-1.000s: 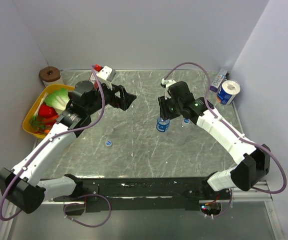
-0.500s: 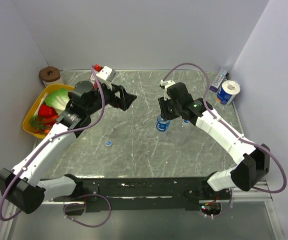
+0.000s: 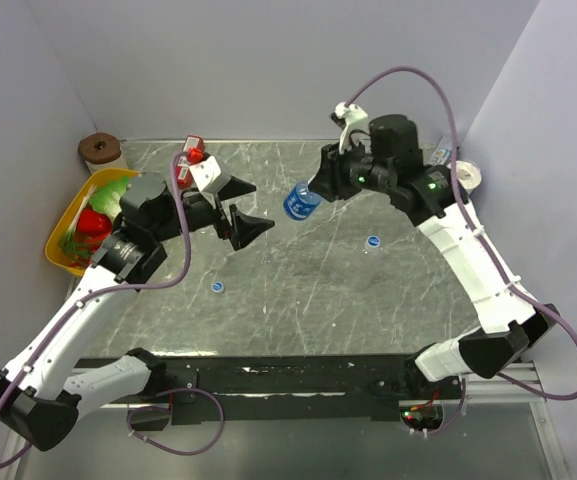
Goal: Unscrew the bottle caps
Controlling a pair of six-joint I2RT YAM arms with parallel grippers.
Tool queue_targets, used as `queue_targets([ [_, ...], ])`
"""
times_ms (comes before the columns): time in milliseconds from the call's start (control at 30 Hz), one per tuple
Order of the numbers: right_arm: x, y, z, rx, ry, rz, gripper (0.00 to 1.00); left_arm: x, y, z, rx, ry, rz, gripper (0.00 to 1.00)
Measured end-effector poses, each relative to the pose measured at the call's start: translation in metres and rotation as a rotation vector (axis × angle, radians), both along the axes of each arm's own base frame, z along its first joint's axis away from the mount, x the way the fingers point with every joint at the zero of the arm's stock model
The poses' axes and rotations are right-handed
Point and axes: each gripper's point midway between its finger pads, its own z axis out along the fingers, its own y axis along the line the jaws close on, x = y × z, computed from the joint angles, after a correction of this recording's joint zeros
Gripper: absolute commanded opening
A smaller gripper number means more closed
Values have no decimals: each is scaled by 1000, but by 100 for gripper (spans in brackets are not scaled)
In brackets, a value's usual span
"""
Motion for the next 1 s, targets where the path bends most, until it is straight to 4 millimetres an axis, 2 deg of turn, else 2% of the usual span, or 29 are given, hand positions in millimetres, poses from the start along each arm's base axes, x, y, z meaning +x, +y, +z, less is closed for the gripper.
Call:
queue_targets([
  [100, -9, 6, 18, 69, -1, 80, 0, -6, 2, -3, 38, -31, -25, 96],
  [433, -48, 30, 30, 207, 97, 312, 0, -3, -3, -34, 123, 16, -73, 96],
  [600, -56, 38, 35, 266, 116, 375, 0, -8, -14, -44, 119, 68, -155, 96],
  [833, -58, 44, 30, 289, 124, 397, 0, -16, -30, -50, 77, 141, -272, 100],
  [867, -58, 44, 30, 291, 120, 398, 0, -17, -31, -51, 73, 151, -284, 97],
  [1000, -59, 45, 33, 297, 106, 402, 0, -19, -36, -59, 78, 189, -317, 96],
])
